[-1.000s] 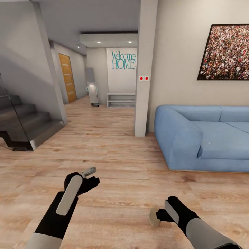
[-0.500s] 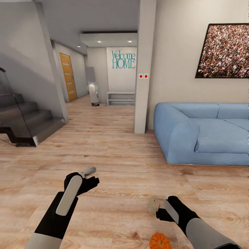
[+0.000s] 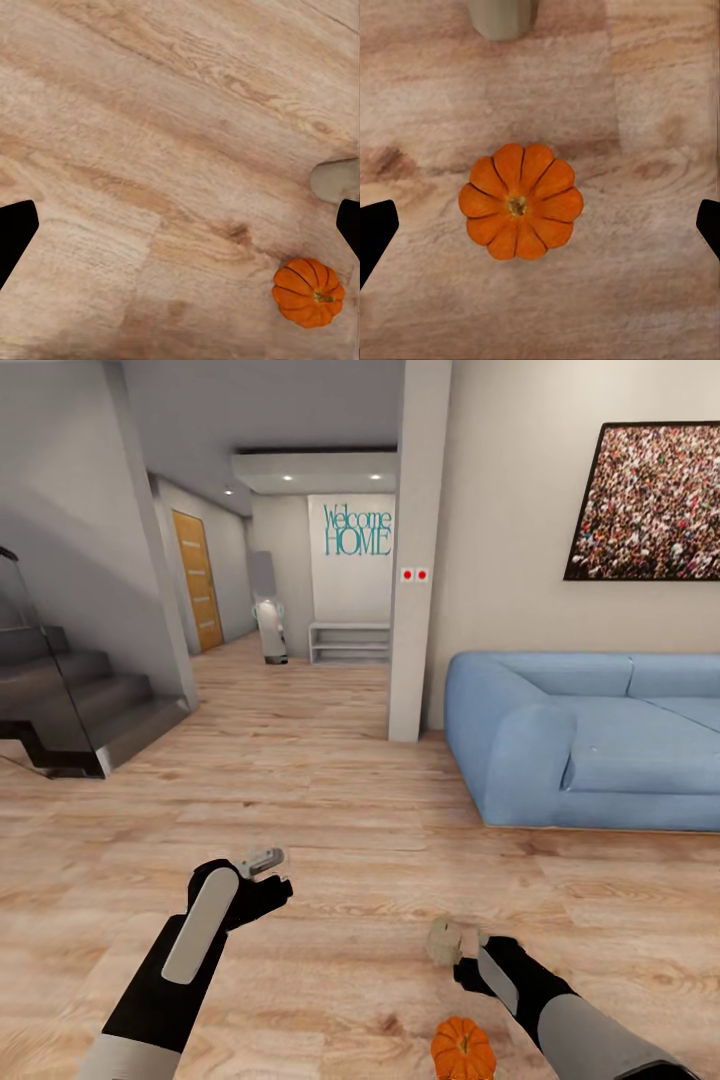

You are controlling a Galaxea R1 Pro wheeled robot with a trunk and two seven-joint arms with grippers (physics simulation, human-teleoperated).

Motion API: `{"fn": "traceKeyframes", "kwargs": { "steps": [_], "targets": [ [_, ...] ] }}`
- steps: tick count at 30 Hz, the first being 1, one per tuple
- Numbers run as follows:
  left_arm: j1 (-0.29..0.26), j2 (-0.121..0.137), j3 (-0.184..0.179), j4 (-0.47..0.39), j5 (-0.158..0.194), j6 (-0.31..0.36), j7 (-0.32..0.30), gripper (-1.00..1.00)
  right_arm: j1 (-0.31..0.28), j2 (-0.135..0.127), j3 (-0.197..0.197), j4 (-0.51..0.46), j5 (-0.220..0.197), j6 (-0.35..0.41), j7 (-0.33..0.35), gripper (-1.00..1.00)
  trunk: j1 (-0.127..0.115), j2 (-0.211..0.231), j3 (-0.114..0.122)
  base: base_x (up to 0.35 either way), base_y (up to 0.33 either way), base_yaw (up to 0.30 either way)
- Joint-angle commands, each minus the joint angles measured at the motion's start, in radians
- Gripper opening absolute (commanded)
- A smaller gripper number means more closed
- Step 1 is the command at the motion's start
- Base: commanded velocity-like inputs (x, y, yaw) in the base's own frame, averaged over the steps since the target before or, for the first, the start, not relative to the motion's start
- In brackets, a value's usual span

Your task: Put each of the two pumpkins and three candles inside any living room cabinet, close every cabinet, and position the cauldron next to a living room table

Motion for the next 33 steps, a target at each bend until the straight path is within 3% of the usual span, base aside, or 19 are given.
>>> {"fn": "traceKeyframes", "kwargs": {
  "steps": [1, 3, 4, 5, 6, 8, 9, 11, 17, 23, 33],
  "targets": [
    [-0.045, 0.015, -0.003, 0.081, 0.223, 0.048, 0.099, 1.00, -0.034, -0.003, 0.008, 0.011, -0.009, -0.008, -0.007, 1.00, 0.004, -0.008, -0.004, 0.000, 0.000, 0.000],
    [-0.095, 0.047, -0.029, 0.114, 0.398, 0.054, 0.186, 1.00, -0.048, -0.004, 0.008, 0.014, -0.008, -0.011, -0.007, 1.00, 0.011, -0.022, -0.011, 0.000, 0.000, 0.000],
    [-0.132, 0.086, -0.083, 0.120, 0.582, 0.053, 0.278, 1.00, -0.054, -0.003, 0.008, 0.017, -0.009, -0.014, -0.007, 1.00, 0.015, -0.029, -0.014, 0.000, 0.000, 0.000],
    [-0.147, 0.108, -0.112, 0.103, 0.692, 0.045, 0.335, 1.00, -0.056, -0.001, 0.009, 0.019, -0.009, -0.015, -0.007, 1.00, 0.019, -0.036, -0.017, 0.000, 0.000, 0.000],
    [-0.152, 0.116, -0.124, 0.081, 0.741, 0.039, 0.364, 1.00, -0.057, -0.001, 0.010, 0.019, -0.010, -0.015, -0.007, 1.00, 0.023, -0.043, -0.020, 0.000, 0.000, 0.000],
    [-0.157, 0.122, -0.140, 0.041, 0.783, 0.023, 0.391, 1.00, -0.057, 0.000, 0.010, 0.020, -0.012, -0.015, -0.005, 1.00, 0.031, -0.057, -0.026, 0.000, 0.000, 0.000],
    [-0.160, 0.126, -0.173, -0.011, 0.803, -0.010, 0.408, 1.00, -0.058, 0.000, 0.011, 0.020, -0.012, -0.016, 0.003, 1.00, 0.034, -0.064, -0.029, 0.000, 0.000, 0.000],
    [-0.161, 0.128, -0.216, -0.068, 0.800, -0.059, 0.437, 1.00, -0.058, 0.000, 0.011, 0.018, -0.012, -0.018, 0.020, 1.00, 0.042, -0.078, -0.036, 0.000, 0.000, 0.000],
    [-0.162, 0.128, -0.263, -0.186, 0.739, -0.132, 0.543, 1.00, -0.058, 0.000, 0.007, 0.017, -0.012, -0.021, 0.034, 1.00, 0.046, -0.081, -0.059, 0.000, 0.000, 0.000],
    [-0.162, 0.133, -0.277, -0.205, 0.730, -0.196, 0.559, 1.00, -0.058, 0.000, 0.007, 0.018, -0.012, -0.025, 0.036, 1.00, 0.048, -0.082, -0.082, 0.000, 0.000, 0.000],
    [-0.162, 0.138, -0.282, -0.205, 0.730, -0.210, 0.562, 1.00, -0.058, -0.001, 0.007, 0.017, -0.010, -0.025, 0.036, 1.00, 0.053, -0.084, -0.120, 0.000, 0.000, 0.000]
  ]
}}
